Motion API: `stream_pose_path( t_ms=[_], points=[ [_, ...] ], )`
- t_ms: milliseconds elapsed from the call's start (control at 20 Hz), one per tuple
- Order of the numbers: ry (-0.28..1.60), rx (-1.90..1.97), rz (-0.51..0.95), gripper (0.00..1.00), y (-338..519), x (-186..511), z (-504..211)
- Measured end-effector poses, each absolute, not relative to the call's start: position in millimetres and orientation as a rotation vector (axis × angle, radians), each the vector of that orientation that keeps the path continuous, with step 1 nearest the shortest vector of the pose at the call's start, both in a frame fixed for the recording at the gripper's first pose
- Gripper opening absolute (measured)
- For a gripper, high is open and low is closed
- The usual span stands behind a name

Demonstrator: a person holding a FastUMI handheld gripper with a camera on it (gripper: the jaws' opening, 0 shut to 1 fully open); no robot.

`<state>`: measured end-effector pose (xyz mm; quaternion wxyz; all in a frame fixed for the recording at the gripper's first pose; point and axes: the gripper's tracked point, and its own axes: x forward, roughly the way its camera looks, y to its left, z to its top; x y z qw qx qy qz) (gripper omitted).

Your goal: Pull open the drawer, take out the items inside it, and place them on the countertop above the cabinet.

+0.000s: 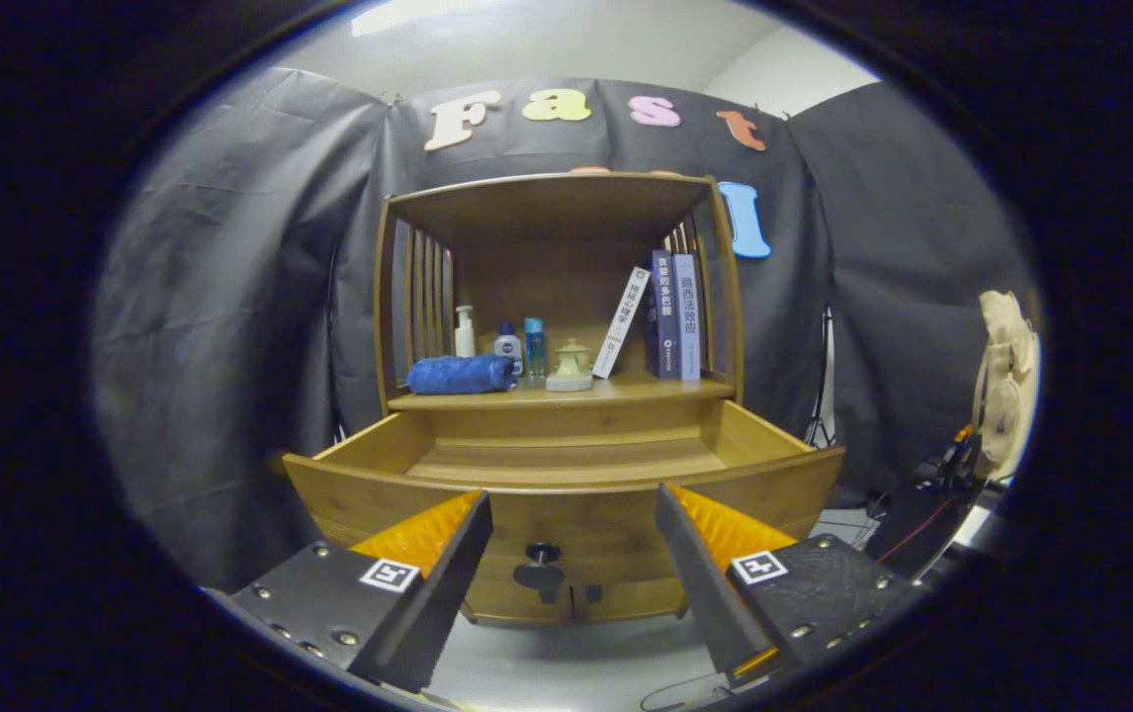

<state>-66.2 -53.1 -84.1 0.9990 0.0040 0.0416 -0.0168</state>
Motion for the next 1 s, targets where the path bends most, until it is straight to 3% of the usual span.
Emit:
stream_pose_path(
  t_ms=[500,650,1000],
  points=[
    [0.238,0.013,0.015,0.99,-37,-20,-184],
    [0.152,-0.009,-0.065,0.99,-46,1,-172],
    [0.117,-0.004,-0.043,0.99,-43,16,-169]
  ],
)
